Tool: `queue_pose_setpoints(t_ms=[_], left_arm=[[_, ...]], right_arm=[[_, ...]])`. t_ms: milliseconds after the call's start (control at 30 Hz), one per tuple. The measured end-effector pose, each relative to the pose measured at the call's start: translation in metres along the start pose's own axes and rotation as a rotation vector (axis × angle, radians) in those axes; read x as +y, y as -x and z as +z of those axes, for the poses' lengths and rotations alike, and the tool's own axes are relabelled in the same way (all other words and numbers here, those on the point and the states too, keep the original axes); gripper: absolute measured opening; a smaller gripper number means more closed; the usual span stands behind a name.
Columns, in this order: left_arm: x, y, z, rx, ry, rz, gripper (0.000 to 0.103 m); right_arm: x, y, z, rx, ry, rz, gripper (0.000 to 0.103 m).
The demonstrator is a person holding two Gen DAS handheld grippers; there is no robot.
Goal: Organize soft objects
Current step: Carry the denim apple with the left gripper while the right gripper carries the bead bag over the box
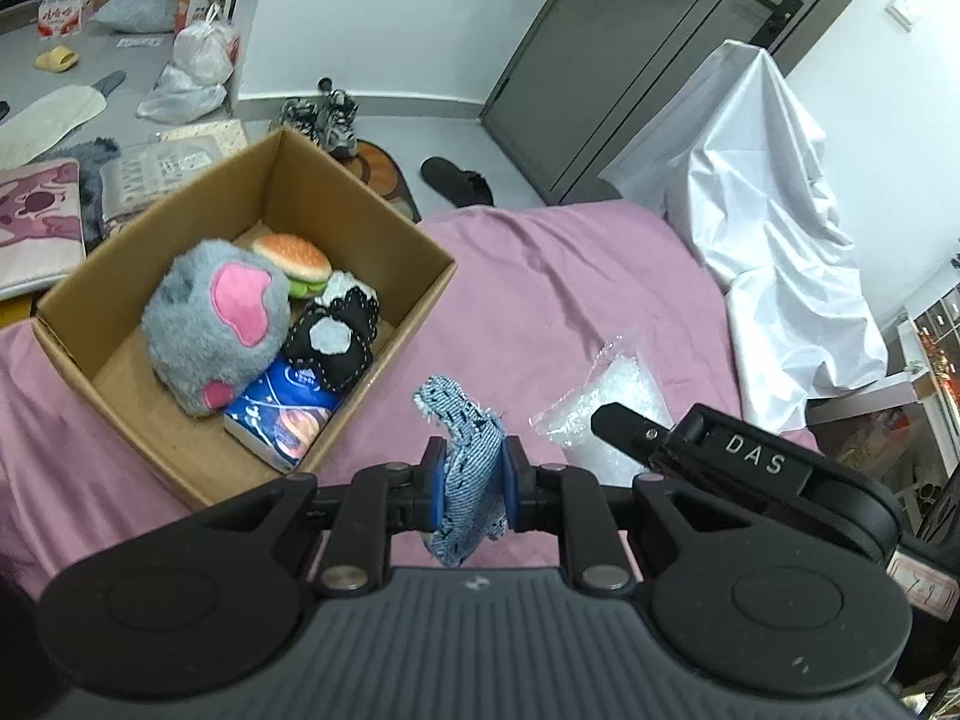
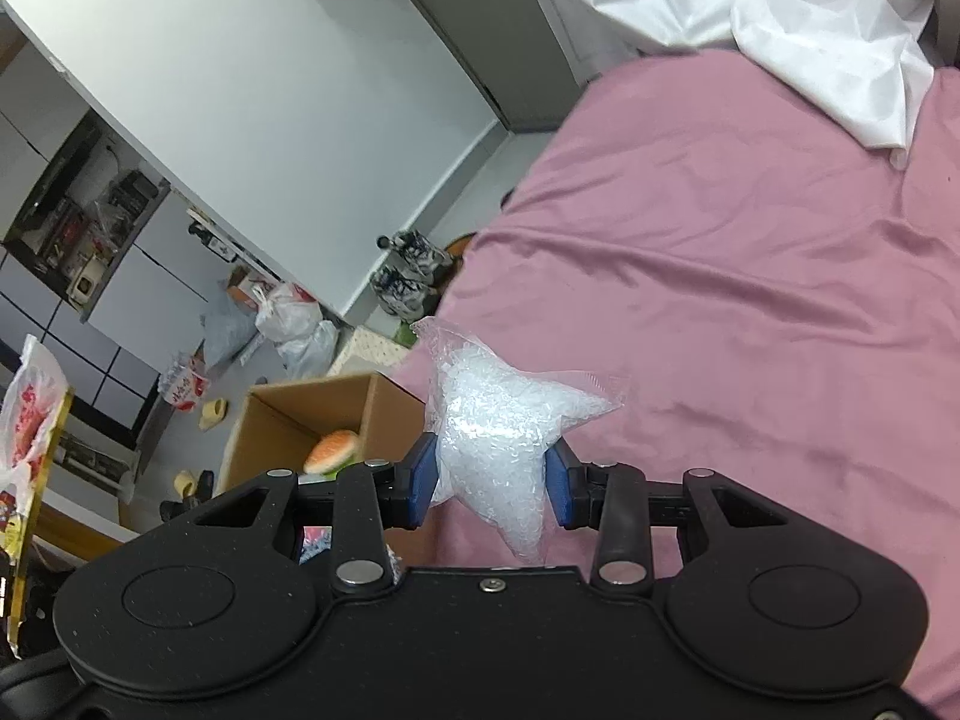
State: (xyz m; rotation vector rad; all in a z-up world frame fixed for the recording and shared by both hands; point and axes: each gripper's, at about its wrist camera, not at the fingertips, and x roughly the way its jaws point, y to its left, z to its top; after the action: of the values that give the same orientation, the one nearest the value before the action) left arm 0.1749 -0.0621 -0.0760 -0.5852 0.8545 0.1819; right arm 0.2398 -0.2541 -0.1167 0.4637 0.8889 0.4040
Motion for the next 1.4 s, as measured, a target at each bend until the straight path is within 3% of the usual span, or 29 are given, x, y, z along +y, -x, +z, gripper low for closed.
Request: queue_pose_setpoints(t_ms=[300, 700, 1133, 1400], left_arm=[[0.018, 0.028, 0.014, -0.044, -0.007, -0.016, 0.017], [0.058, 0.055, 0.046, -0.091, -0.008, -0.031, 0.017], [0.104, 0.049, 0.073, -0.091, 0.039, -0.006, 0.017], [0.125, 0.03, 0.08, -0.061, 0.081, 0.001, 0.017]], right_arm=[[0.038, 0.013, 0.003, -0.049, 0.029, 0.055, 0.037], [0.084, 0.003, 0.003, -0.03, 0.089, 0.07, 0.037], [0.126, -0.017, -0.006, 0.031, 0.158, 0.101, 0.037], [0.132, -0.035, -0.013, 0.091, 0.175, 0.104, 0.037]])
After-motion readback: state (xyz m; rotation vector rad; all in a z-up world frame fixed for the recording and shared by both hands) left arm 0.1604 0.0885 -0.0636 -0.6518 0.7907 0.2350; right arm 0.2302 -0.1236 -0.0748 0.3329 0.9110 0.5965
